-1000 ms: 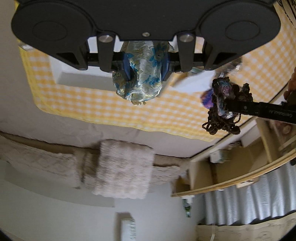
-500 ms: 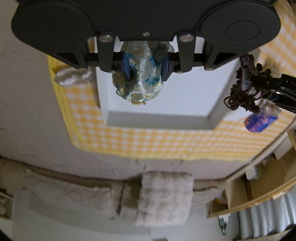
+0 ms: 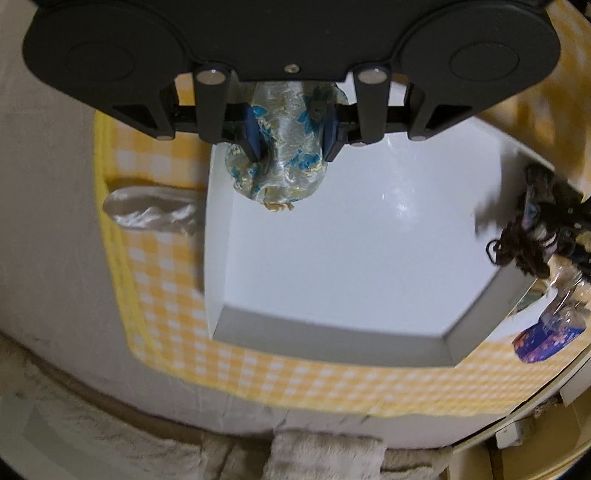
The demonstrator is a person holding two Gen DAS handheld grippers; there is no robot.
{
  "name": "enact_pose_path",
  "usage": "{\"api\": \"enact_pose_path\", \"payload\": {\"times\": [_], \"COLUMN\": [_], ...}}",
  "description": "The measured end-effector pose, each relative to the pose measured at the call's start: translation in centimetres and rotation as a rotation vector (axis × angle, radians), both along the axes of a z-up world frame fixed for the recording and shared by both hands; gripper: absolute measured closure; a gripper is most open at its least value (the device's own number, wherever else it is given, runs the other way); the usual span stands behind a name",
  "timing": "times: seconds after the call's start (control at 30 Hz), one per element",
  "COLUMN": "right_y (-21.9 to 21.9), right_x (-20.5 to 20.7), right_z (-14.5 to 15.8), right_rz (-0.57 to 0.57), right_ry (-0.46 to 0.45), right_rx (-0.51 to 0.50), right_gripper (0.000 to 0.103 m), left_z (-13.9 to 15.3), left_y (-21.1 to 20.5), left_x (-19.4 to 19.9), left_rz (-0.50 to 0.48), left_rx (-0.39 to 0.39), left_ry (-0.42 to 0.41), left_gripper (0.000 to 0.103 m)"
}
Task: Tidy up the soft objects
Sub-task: 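Lower the crochet toy and floral pouch into the white tray and open both tools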
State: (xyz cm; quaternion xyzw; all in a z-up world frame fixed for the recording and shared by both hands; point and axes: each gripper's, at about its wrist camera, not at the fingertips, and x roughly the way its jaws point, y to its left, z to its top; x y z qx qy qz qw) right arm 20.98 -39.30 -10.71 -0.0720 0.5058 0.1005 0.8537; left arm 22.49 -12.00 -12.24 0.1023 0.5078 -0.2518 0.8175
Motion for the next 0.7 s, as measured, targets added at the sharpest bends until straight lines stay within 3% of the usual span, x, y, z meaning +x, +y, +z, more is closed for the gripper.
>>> {"api": "enact_pose_path", "payload": {"times": [0.1, 0.23, 0.3, 0.47, 0.7], "right_y": [0.6, 1.3, 1.1, 1.1, 0.3], "right_x": [-0.3, -0.6, -0.6, -0.5, -1.0], "right_z": [-0.2, -0.2, -0.2, -0.2, 1.7], "right_rz": [0.016, 0.042, 0.04, 0.027, -0.038], "right_ry": [0.038, 0.029, 0.028, 0.029, -0.02], "right_rx": [0.002, -0.022, -0.02, -0.052, -0.002], "right_gripper": [0.065, 0.065, 0.064, 0.048, 0.034], "left_z": [0.0, 0.0, 0.0, 0.7, 2.5], "left_y": [-0.4, 0.0, -0.2, -0.4, -0.5], "left_x": [-0.4, -0.2, -0.2, -0.4, -1.0], "left_rz": [-0.04, -0.032, -0.038, -0.029, -0.017], "left_rx": [0.067, 0.059, 0.057, 0.028, -0.005], "left_ry": [-0.033, -0.019, -0.009, -0.002, -0.053], "left_gripper": [0.058, 0.057, 0.051, 0.028, 0.021]}}
